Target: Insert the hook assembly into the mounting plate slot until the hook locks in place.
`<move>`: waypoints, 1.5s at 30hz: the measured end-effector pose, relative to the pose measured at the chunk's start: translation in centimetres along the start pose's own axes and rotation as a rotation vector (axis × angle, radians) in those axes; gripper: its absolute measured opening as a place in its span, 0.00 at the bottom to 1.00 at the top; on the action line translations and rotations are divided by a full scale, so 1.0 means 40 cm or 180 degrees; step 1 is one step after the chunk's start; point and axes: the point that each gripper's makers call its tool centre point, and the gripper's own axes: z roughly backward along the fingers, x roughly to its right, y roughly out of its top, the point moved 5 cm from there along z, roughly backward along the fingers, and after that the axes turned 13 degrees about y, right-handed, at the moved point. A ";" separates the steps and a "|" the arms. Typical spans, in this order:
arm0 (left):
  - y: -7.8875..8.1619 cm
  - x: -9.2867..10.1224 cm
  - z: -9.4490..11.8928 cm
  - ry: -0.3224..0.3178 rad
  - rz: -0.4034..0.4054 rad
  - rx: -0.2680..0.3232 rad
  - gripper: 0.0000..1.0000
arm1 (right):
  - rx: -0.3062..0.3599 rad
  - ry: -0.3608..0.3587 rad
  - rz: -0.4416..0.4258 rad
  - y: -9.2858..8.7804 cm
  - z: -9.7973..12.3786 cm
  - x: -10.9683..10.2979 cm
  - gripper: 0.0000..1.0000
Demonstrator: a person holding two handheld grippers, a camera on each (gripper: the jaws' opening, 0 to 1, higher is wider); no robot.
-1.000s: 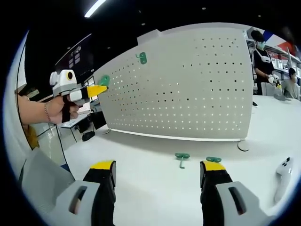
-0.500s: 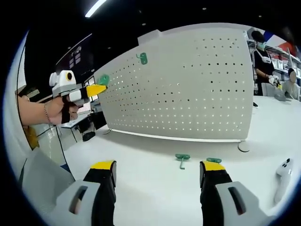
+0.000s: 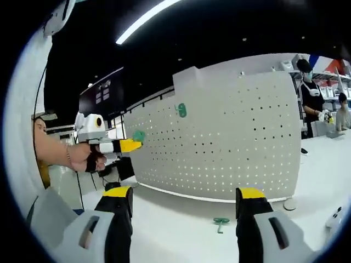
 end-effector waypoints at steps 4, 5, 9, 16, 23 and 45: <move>-0.001 0.006 -0.002 -0.0004 0.0005 0.0001 0.02 | -0.0002 0.0079 0.0024 0.011 -0.019 -0.013 0.73; 0.000 0.007 -0.003 -0.0008 0.0009 0.0006 0.02 | 0.0019 0.0127 0.0022 0.016 -0.027 -0.020 0.73; 0.001 0.011 -0.006 -0.0012 0.0013 0.0015 0.02 | 0.0109 0.0200 -0.0058 0.026 -0.048 -0.032 0.73; 0.001 0.014 -0.008 -0.0003 0.0019 0.0018 0.02 | 0.0181 0.0336 -0.0091 0.053 -0.085 -0.049 0.67; 0.001 0.016 -0.006 0.0011 0.0018 0.0027 0.02 | 0.0234 0.0499 -0.0115 0.073 -0.129 -0.074 0.63; 0.008 0.014 0.007 0.0057 0.0037 0.0058 0.02 | 0.0324 0.0774 -0.0204 0.098 -0.219 -0.115 0.60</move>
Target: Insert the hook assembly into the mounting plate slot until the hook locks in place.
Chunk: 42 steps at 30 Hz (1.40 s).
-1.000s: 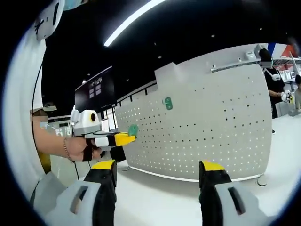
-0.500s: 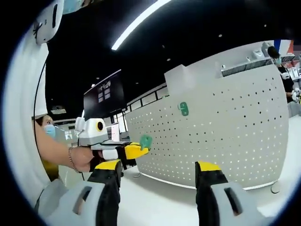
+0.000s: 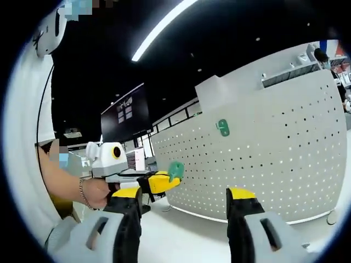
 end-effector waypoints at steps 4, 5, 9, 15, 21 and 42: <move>0.003 0.003 0.004 0.0003 0.0004 0.0008 0.02 | 0.0019 0.0029 -0.0005 0.004 -0.017 -0.002 0.61; 0.003 0.003 0.003 0.0001 0.0009 0.0008 0.02 | 0.0031 0.0039 -0.0003 0.006 -0.024 -0.002 0.62; 0.004 0.004 0.005 0.0007 0.0025 0.0008 0.03 | 0.0040 0.0099 -0.0003 0.010 -0.046 -0.008 0.62; 0.005 0.003 0.006 0.0017 0.0024 0.0016 0.03 | 0.0059 0.0164 -0.0010 0.014 -0.069 -0.016 0.61; 0.006 0.007 0.005 0.0013 0.0027 0.0026 0.03 | 0.0050 0.0196 0.0007 0.020 -0.092 -0.016 0.54; 0.015 0.016 0.011 0.0012 0.0056 0.0056 0.02 | -0.0016 0.0286 -0.0095 0.017 -0.120 -0.019 0.21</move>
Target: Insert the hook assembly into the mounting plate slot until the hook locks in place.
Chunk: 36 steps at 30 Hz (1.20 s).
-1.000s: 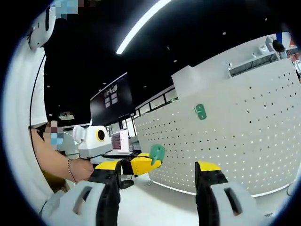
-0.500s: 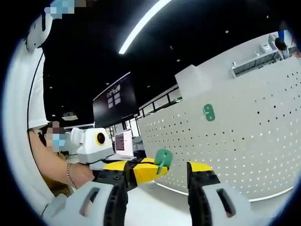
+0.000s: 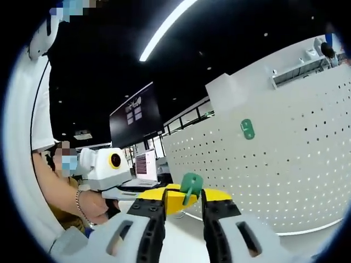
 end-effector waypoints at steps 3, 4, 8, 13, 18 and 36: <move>0.000 0.004 0.001 -0.0002 -0.0005 -0.0006 0.02 | 0.0006 -0.0009 -0.0024 0.002 -0.006 0.004 0.19; 0.000 0.004 0.002 0.0003 -0.0005 -0.0002 0.02 | 0.0009 -0.0003 -0.0041 0.002 -0.007 0.003 0.17; 0.001 0.002 0.004 0.0017 0.0018 -0.0003 0.02 | 0.0009 -0.0018 -0.0034 0.003 -0.012 -0.001 0.11; 0.000 -0.003 0.007 0.0042 0.0022 -0.0002 0.02 | 0.0015 -0.0067 -0.0107 -0.001 -0.017 0.007 0.09; -0.002 -0.004 0.009 0.0057 0.0030 -0.0004 0.02 | 0.0019 -0.0140 -0.0072 -0.003 -0.018 0.005 0.06; -0.012 -0.006 0.015 0.0123 0.0029 -0.0072 0.02 | -0.0138 -0.0264 -0.0124 -0.011 -0.027 0.006 0.02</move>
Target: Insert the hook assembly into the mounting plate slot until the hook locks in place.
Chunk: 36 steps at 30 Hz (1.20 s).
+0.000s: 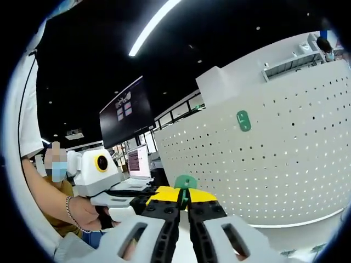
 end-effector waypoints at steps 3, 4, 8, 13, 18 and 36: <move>-0.001 0.000 0.001 0.0009 0.0014 0.0004 0.02 | -0.0006 0.0019 0.0012 -0.001 0.001 0.000 0.02; -0.002 0.001 0.001 0.0005 0.0022 0.0002 0.02 | -0.0014 0.0013 0.0034 -0.001 0.002 0.000 0.02; 0.000 0.002 -0.001 0.0003 0.0016 0.0009 0.01 | 0.0024 0.0019 0.0089 0.001 0.004 -0.001 0.02; -0.009 0.005 0.000 -0.0001 0.0006 -0.0048 0.01 | -0.0086 0.0007 -0.0076 -0.005 0.004 0.006 0.02; -0.004 0.000 0.000 0.0024 0.0043 -0.0015 0.01 | -0.0045 0.0021 -0.0035 -0.001 0.001 0.002 0.02; -0.008 0.007 0.003 -0.0005 0.0055 -0.0026 0.02 | -0.0148 -0.0070 -0.0227 0.000 0.004 -0.004 0.00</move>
